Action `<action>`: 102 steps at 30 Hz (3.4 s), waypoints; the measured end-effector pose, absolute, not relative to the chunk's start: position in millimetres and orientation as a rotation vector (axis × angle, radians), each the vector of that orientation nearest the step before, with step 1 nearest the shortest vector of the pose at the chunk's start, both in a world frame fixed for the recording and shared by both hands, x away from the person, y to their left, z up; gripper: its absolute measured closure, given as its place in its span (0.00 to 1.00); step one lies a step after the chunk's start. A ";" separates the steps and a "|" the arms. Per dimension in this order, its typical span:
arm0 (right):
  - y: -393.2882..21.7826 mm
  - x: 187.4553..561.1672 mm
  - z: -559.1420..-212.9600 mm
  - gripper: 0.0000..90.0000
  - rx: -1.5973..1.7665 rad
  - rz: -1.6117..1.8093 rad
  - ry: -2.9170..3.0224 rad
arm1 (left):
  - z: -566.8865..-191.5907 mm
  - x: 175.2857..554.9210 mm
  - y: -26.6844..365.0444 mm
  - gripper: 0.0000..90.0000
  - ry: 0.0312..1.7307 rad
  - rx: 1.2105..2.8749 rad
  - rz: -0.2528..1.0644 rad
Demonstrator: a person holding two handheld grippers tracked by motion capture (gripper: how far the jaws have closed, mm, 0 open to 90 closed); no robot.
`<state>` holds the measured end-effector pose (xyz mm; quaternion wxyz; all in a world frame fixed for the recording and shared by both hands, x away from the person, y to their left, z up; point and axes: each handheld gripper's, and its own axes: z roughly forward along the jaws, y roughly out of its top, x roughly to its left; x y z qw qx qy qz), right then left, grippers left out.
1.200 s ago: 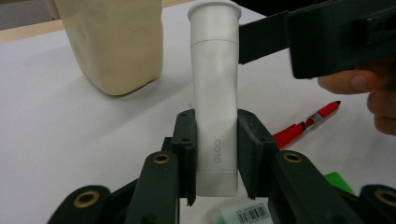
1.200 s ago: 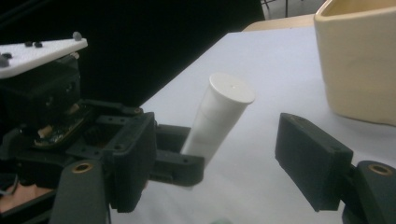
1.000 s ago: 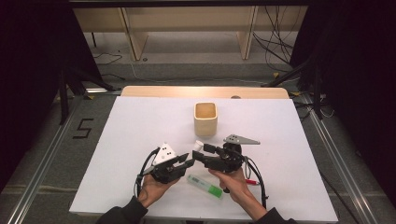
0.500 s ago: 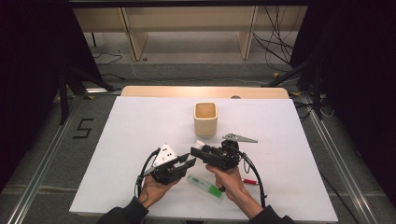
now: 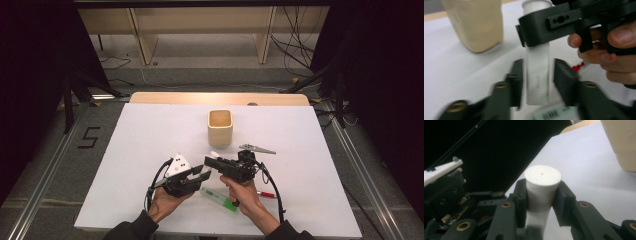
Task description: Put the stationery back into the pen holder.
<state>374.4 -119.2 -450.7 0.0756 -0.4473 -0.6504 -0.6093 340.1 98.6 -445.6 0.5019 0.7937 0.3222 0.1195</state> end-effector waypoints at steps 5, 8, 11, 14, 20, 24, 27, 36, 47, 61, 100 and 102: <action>-123.4 373.3 -445.8 0.75 -1.342 -1.861 -1.998 | -437.7 336.1 103.2 0.37 0.760 1.940 0.243; -127.8 374.1 -442.9 0.75 -1.358 -1.872 -2.040 | -437.5 335.4 111.1 0.32 0.752 1.947 0.247; -131.6 375.4 -441.8 0.75 -1.372 -1.884 -2.077 | -442.7 336.3 120.0 0.29 0.753 1.942 0.241; -133.5 376.2 -440.7 0.75 -1.378 -1.890 -2.096 | -449.3 337.6 126.0 0.26 0.765 1.933 0.253; -135.5 375.9 -436.0 0.75 -1.377 -1.907 -2.139 | -451.9 336.7 135.0 0.22 0.768 1.902 0.251; -137.9 377.1 -432.5 0.75 -1.378 -1.915 -2.180 | -451.6 330.2 141.9 0.20 0.755 1.888 0.260; -140.4 378.1 -429.0 0.75 -1.378 -1.927 -2.215 | -452.5 323.9 147.7 0.20 0.749 1.893 0.276; -150.7 386.3 -415.7 0.75 -1.386 -1.949 -2.290 | -452.3 316.7 163.5 0.19 0.766 1.864 0.296; -157.0 405.1 -399.0 0.75 -1.423 -1.952 -2.325 | -458.2 318.0 175.3 0.19 0.809 1.854 0.287; -150.0 437.7 -374.5 0.75 -1.463 -1.944 -2.341 | -460.4 319.1 177.1 0.18 0.815 1.839 0.278; -122.8 500.9 -382.2 0.75 -1.684 -1.811 -2.451 | -462.2 317.5 175.9 0.17 0.782 1.855 0.329; -121.0 501.7 -384.5 0.75 -1.681 -1.797 -2.468 | -462.8 317.8 175.9 0.17 0.780 1.858 0.327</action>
